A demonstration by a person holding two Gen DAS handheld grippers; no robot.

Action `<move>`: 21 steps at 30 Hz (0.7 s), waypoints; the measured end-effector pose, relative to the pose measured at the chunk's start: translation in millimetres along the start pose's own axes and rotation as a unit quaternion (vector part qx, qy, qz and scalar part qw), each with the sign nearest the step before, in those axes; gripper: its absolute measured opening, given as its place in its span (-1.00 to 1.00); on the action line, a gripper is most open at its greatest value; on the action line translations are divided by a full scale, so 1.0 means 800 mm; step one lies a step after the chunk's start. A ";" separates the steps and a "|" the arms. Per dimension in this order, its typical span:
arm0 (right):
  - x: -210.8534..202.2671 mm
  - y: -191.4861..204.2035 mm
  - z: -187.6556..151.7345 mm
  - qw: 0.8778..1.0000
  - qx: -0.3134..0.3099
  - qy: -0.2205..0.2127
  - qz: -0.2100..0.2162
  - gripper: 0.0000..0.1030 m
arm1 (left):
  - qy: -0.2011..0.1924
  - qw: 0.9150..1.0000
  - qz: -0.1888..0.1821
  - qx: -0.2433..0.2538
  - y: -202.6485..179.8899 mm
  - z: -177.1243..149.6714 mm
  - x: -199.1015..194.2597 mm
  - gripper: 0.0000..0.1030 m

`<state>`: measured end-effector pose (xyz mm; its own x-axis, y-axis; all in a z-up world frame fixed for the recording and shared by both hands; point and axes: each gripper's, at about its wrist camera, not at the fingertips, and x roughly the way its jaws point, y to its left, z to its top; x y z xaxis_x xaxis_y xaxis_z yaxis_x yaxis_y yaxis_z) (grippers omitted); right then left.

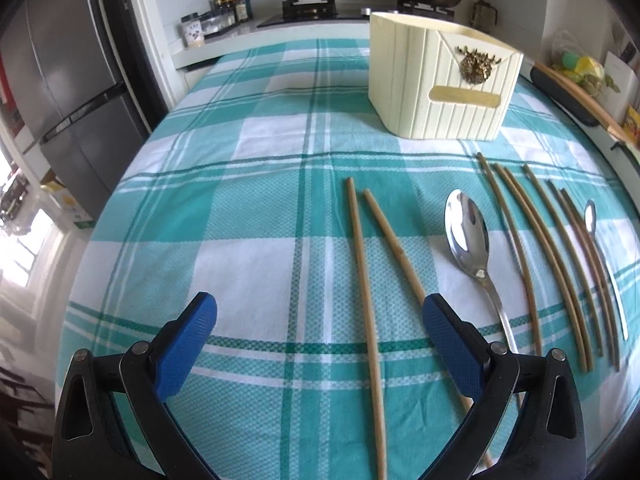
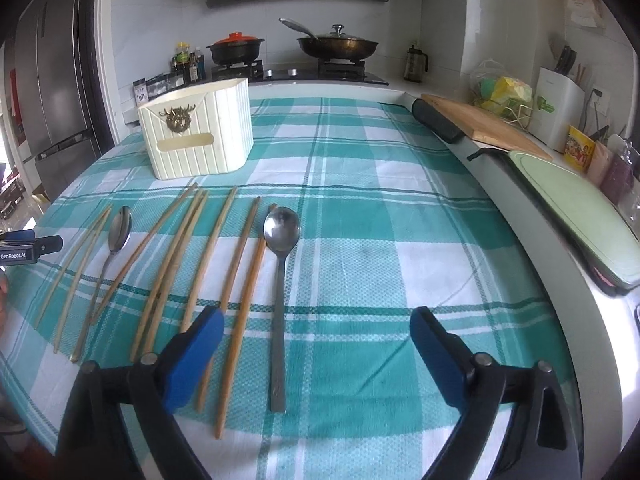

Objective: Organize utensils
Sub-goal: 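Lower the left tool toward a chopstick while the right tool approaches a steel spoon, then close the left tool on a wooden chopstick while the right tool grasps the steel spoon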

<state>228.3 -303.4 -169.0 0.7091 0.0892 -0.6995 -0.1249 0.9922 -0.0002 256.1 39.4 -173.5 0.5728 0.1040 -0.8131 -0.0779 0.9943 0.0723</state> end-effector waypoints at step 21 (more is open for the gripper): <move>0.119 0.037 0.064 0.997 -0.048 0.047 0.033 0.03 | 0.030 1.000 -0.007 0.003 -0.005 0.036 0.060 0.45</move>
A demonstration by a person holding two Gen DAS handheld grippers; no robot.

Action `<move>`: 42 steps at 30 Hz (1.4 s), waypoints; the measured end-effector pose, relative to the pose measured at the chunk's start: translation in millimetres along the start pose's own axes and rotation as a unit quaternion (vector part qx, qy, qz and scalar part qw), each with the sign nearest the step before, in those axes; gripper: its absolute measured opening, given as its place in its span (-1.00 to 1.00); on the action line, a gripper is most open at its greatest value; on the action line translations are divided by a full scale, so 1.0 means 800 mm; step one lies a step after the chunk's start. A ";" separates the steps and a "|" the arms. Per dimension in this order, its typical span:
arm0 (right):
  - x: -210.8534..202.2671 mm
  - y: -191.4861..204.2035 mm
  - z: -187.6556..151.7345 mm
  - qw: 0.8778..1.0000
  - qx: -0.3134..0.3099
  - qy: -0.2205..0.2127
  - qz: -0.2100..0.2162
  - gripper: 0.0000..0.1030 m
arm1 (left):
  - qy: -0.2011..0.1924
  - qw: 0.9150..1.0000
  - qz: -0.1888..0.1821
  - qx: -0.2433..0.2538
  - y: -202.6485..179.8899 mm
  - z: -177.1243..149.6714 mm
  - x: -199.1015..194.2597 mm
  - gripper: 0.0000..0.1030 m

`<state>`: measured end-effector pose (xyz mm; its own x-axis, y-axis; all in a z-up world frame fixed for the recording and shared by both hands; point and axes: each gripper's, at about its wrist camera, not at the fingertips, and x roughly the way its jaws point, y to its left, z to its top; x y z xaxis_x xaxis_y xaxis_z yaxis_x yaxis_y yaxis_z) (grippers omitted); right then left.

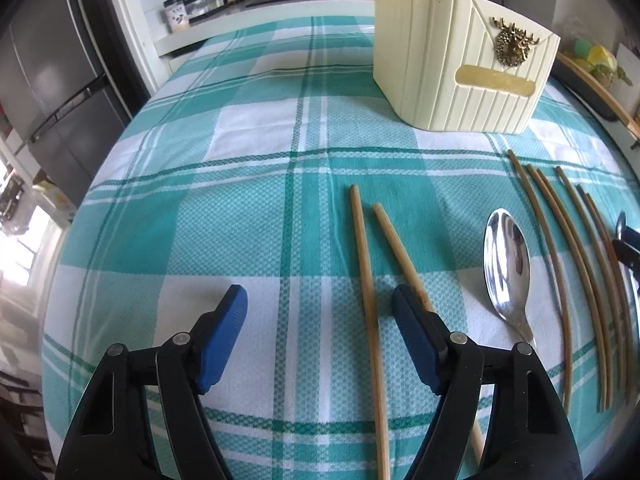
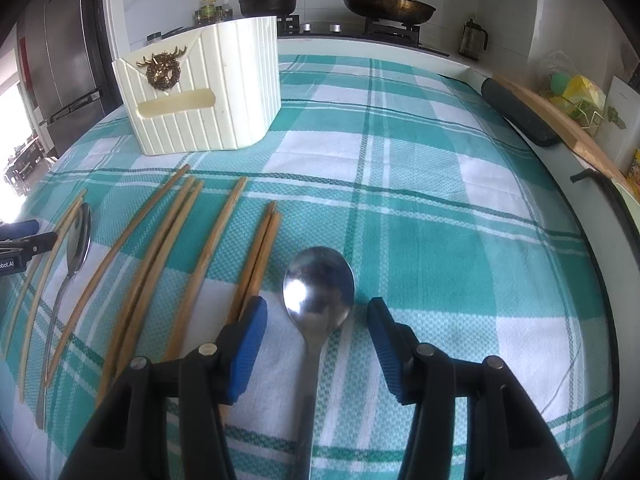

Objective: Organize utensils
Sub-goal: 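Close the left tool on a wooden chopstick while the right tool grasps the steel spoon, then carry the chopstick with the left tool into the cream box while the right drops the spoon in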

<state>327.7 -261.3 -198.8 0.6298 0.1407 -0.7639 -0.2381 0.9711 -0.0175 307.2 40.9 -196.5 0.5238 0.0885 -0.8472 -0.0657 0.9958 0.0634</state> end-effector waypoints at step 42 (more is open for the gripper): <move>-0.215 0.002 0.010 0.981 0.022 -0.183 0.052 -0.31 | -0.218 0.969 -0.117 -0.023 0.040 0.014 -0.243 -0.92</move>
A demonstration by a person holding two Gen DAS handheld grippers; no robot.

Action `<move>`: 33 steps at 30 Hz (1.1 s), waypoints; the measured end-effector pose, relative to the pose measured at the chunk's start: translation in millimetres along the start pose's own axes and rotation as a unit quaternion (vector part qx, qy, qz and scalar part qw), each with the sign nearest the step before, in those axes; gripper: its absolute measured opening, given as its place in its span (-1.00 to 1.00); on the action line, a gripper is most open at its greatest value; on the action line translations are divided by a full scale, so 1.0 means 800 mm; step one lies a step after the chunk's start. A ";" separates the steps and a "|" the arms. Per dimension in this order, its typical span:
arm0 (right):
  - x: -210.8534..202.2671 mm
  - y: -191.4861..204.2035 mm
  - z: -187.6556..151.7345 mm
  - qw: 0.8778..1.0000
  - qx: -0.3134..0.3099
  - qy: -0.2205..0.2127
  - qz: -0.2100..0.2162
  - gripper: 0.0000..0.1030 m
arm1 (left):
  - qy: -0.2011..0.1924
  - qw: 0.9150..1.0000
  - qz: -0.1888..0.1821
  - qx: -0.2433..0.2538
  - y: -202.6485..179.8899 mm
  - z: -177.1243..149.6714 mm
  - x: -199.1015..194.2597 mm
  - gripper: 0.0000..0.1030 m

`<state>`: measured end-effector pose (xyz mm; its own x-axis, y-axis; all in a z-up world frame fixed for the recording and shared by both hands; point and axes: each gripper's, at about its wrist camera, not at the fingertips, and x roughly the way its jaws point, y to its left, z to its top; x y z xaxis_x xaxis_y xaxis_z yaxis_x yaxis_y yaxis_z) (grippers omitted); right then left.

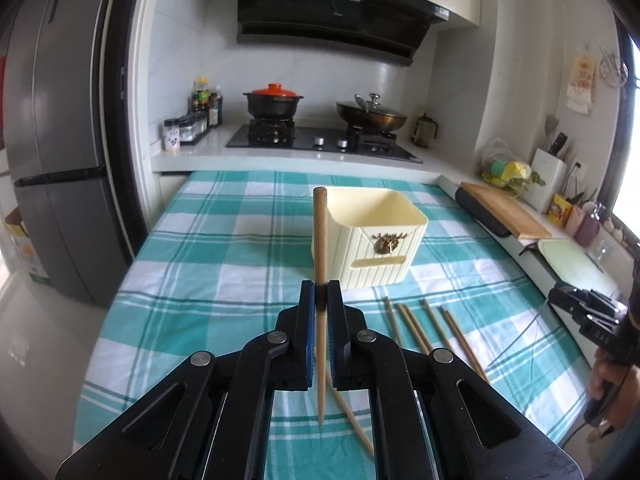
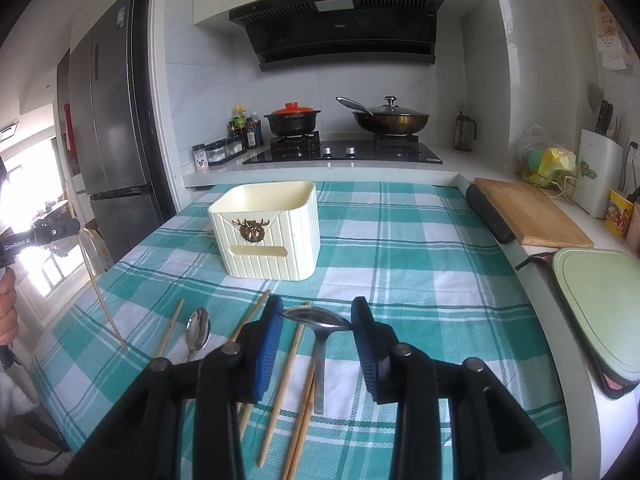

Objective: Organize utensils
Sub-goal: 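Carry the chopstick with the left tool into the cream box while the right drops the spoon in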

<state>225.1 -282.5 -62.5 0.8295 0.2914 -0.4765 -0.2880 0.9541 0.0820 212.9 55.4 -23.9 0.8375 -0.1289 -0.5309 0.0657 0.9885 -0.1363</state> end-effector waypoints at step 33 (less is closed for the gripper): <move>0.051 0.026 0.177 0.998 -0.043 -0.035 0.042 -0.31 | -0.020 0.999 -0.029 0.004 0.001 0.129 0.028 -0.92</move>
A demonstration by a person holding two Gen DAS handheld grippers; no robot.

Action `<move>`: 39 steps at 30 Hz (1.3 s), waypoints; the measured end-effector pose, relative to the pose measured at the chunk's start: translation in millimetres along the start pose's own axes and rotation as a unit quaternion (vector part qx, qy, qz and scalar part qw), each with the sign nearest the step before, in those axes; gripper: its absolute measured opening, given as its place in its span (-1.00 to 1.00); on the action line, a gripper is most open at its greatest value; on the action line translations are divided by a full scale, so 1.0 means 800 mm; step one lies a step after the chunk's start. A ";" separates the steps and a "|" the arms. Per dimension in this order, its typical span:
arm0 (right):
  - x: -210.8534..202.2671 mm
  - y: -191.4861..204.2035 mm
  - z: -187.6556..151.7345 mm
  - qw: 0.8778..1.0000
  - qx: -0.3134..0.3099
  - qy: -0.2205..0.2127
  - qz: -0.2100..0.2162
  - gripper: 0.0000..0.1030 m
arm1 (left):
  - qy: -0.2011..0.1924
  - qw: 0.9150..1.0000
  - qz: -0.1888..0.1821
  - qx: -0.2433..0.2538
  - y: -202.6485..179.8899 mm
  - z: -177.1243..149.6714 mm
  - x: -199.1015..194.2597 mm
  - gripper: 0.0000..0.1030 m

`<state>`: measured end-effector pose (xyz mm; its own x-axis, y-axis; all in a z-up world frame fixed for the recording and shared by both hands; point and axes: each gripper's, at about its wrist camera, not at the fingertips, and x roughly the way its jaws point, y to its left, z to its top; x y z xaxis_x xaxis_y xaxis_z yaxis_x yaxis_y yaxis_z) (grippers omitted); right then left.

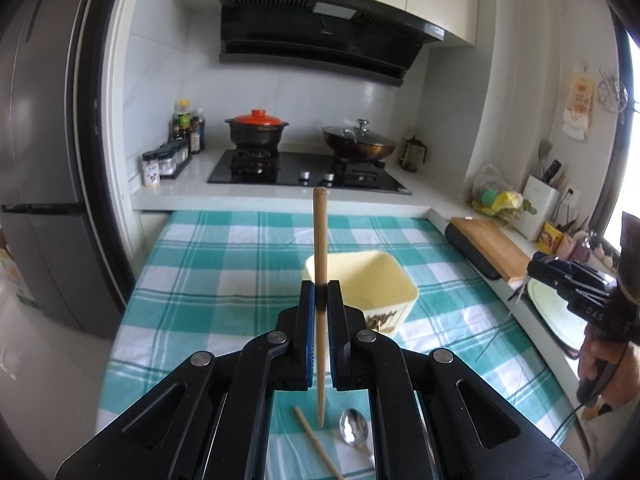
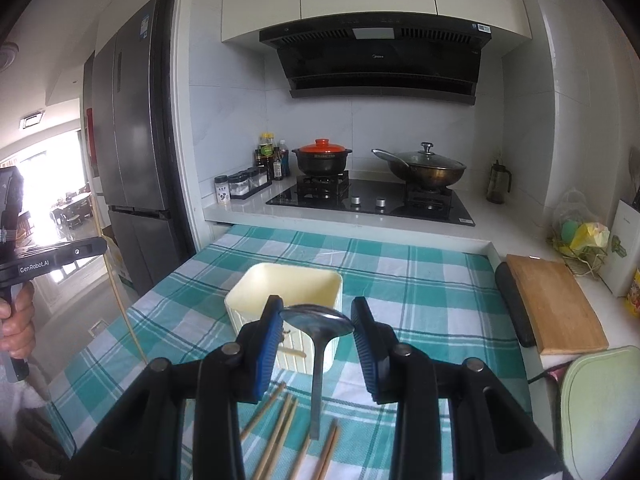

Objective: Organize utensils
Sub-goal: 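Carry the chopstick with the left tool into the cream box while the right drops the spoon in, then withdraw both open tools from the box back over the remaining utensils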

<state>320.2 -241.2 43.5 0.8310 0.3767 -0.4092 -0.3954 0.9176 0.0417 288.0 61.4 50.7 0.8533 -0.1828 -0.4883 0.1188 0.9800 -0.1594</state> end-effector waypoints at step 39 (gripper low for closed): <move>0.153 -0.030 0.015 0.991 0.052 0.121 0.036 -0.12 | 0.125 0.988 0.068 0.052 0.024 -0.017 0.170 0.35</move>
<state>435.8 -216.1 3.2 0.6788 0.4115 -0.6082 -0.3967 0.9025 0.1679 399.5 53.9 -30.2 0.7144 -0.0493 -0.6981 0.0737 0.9973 0.0050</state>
